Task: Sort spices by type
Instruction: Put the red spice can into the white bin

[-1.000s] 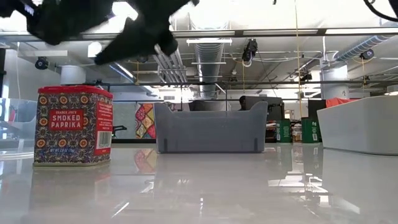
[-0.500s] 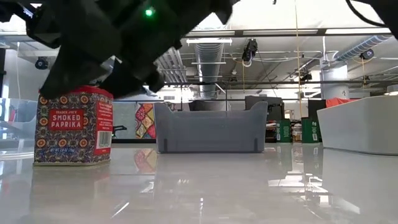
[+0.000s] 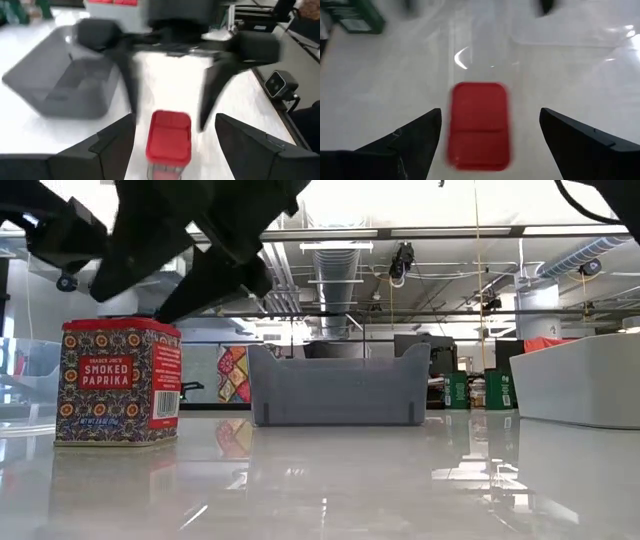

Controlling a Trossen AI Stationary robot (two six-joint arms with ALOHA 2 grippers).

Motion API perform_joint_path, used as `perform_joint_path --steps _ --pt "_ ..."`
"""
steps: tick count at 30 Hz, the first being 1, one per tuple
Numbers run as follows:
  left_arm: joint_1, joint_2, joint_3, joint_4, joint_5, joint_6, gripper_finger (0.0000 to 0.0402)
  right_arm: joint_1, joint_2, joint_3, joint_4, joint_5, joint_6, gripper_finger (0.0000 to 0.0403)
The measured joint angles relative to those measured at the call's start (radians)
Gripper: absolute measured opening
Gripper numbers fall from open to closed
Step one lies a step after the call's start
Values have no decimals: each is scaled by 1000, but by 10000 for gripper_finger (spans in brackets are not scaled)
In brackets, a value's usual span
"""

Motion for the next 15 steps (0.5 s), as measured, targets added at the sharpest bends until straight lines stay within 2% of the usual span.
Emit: perform_joint_path --steps 7,15 --pt "23 51 -20 -133 0 -202 259 0 0 -4 25 6 -23 338" --pt "91 141 -20 -158 78 -236 258 2 0 20 -3 5 -36 327"
